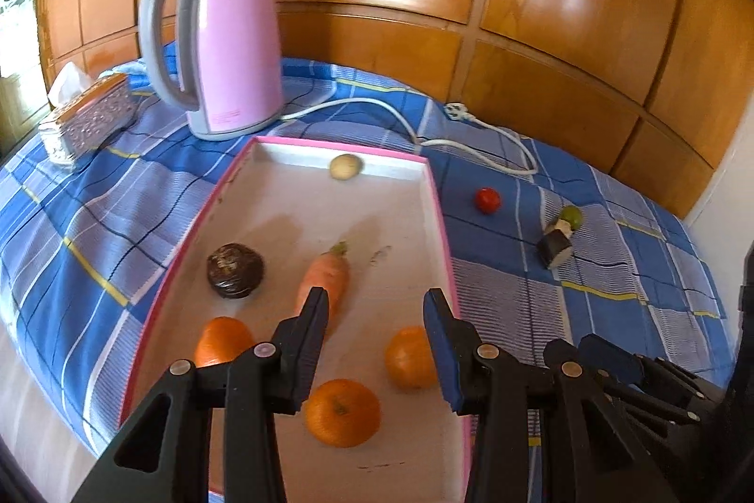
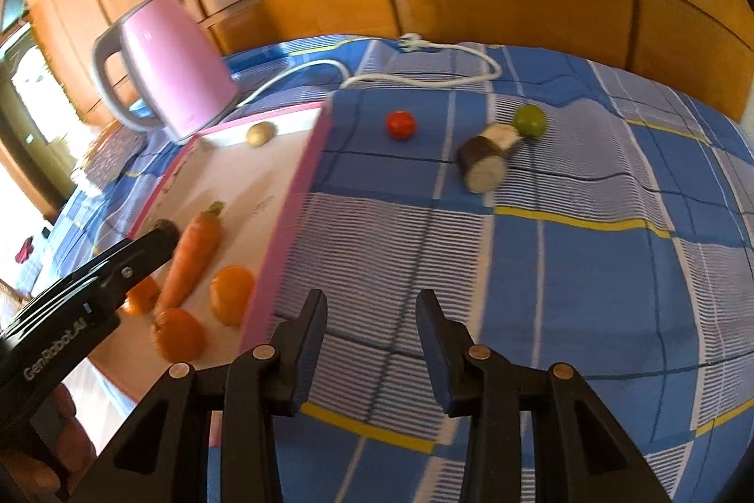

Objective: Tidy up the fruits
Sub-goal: 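Withdraw both tools from the tray toward the tomato and dark cylinder, then grasp the dark cylinder with the right tool while the left tool grasps the red tomato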

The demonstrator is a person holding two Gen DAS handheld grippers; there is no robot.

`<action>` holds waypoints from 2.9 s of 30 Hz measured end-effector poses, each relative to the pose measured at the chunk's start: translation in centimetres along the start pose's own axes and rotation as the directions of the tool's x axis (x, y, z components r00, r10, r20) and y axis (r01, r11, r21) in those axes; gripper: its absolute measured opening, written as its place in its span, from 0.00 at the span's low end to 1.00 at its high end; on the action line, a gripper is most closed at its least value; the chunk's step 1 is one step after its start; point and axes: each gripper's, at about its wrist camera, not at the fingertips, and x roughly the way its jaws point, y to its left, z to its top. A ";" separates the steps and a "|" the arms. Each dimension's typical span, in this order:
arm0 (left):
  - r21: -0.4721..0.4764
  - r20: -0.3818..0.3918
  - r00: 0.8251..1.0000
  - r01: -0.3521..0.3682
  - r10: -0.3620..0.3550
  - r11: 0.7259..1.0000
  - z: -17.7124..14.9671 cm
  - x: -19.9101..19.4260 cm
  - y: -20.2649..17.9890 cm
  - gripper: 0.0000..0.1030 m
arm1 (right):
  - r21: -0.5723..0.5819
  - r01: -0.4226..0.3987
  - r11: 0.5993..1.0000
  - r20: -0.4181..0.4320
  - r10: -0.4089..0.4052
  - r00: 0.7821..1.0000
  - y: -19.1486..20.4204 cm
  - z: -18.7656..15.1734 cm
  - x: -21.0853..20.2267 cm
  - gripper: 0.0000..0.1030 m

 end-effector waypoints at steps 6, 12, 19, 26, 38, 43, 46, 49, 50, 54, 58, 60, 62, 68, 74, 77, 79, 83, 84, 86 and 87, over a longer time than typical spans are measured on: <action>0.021 -0.005 0.999 0.032 -0.032 0.999 0.5 0.7 -1.5 0.41 | 0.051 0.035 0.998 0.003 -0.035 0.999 -2.3 0.5 0.3 0.38; 0.047 -0.015 0.998 0.062 -0.061 0.997 1.2 1.6 -3.0 0.41 | 0.086 0.065 0.994 0.003 -0.065 0.998 -4.1 1.2 0.8 0.38; 0.065 -0.030 0.997 0.074 -0.073 0.995 1.8 3.0 -4.4 0.41 | 0.111 0.082 0.990 0.010 -0.084 0.996 -5.6 2.3 1.3 0.38; 0.073 -0.054 0.995 0.092 -0.088 0.993 2.4 4.9 -5.7 0.41 | 0.118 0.092 0.989 0.011 -0.094 0.996 -6.5 3.5 2.3 0.38; 0.066 -0.083 0.991 0.113 -0.107 0.991 3.4 7.6 -6.8 0.41 | 0.086 0.105 0.991 0.004 -0.106 0.994 -6.6 6.0 5.4 0.40; 0.064 -0.098 0.989 0.120 -0.114 0.991 3.8 8.8 -7.3 0.41 | 0.091 0.093 0.991 -0.005 -0.093 0.996 -7.0 6.6 6.5 0.40; 0.055 -0.108 0.987 0.128 -0.122 0.990 4.0 9.4 -7.5 0.41 | 0.084 0.085 0.993 0.001 -0.085 0.996 -6.9 6.9 6.8 0.40; 0.063 -0.111 0.985 0.137 -0.130 0.989 4.2 9.8 -7.9 0.41 | 0.082 0.064 0.995 0.001 -0.064 0.998 -6.9 7.1 7.2 0.39; 0.065 -0.113 0.985 0.139 -0.131 0.988 4.3 10.0 -8.0 0.41 | 0.083 0.059 0.995 0.001 -0.059 0.998 -6.9 7.2 7.3 0.38; 0.064 -0.124 0.982 0.149 -0.140 0.987 4.6 10.7 -8.4 0.41 | 0.076 0.040 0.996 0.007 -0.041 0.999 -6.9 7.3 7.3 0.32; 0.047 -0.135 0.980 0.156 -0.148 0.987 4.9 11.4 -8.5 0.41 | 0.084 0.033 0.996 0.005 -0.034 0.999 -7.3 7.2 7.2 0.19; 0.039 -0.144 0.978 0.158 -0.151 0.987 5.0 11.9 -8.5 0.41 | 0.082 0.027 0.996 0.005 -0.028 1.000 -7.4 7.3 7.1 0.18; 0.033 -0.150 0.977 0.157 -0.150 0.987 5.0 12.2 -8.5 0.41 | 0.089 0.003 0.996 -0.002 -0.003 1.000 -7.6 7.3 7.2 0.19; 0.022 -0.144 0.979 0.152 -0.147 0.988 5.3 12.3 -8.1 0.39 | 0.117 -0.015 0.993 0.005 0.015 1.000 -7.7 7.3 7.2 0.41; 0.031 -0.134 0.979 0.158 -0.153 0.987 5.7 12.4 -8.1 0.39 | 0.119 0.001 0.993 0.000 -0.001 1.000 -7.3 7.4 7.8 0.50; 0.031 -0.138 0.979 0.159 -0.153 0.987 5.8 12.7 -8.1 0.39 | 0.134 0.013 0.991 -0.003 -0.012 1.000 -7.4 7.5 8.2 0.50; 0.027 -0.142 0.978 0.159 -0.153 0.987 6.0 13.0 -8.2 0.39 | 0.135 0.031 0.990 0.008 -0.032 0.999 -7.5 7.6 8.2 0.42; 0.024 -0.148 0.976 0.167 -0.162 0.986 6.2 13.7 -8.5 0.39 | 0.132 0.045 0.990 0.012 -0.047 0.999 -7.9 7.5 8.1 0.38; 0.024 -0.152 0.975 0.170 -0.164 0.985 6.2 13.8 -8.6 0.39 | 0.133 0.047 0.990 0.011 -0.049 0.999 -8.0 7.4 8.0 0.38; 0.018 -0.160 0.972 0.175 -0.170 0.984 6.3 14.2 -8.8 0.39 | 0.136 0.050 0.989 0.008 -0.052 0.999 -8.1 7.3 7.8 0.38; 0.017 -0.164 0.971 0.176 -0.171 0.984 6.3 14.5 -8.9 0.39 | 0.139 0.049 0.989 0.003 -0.050 0.999 -8.2 7.2 7.7 0.38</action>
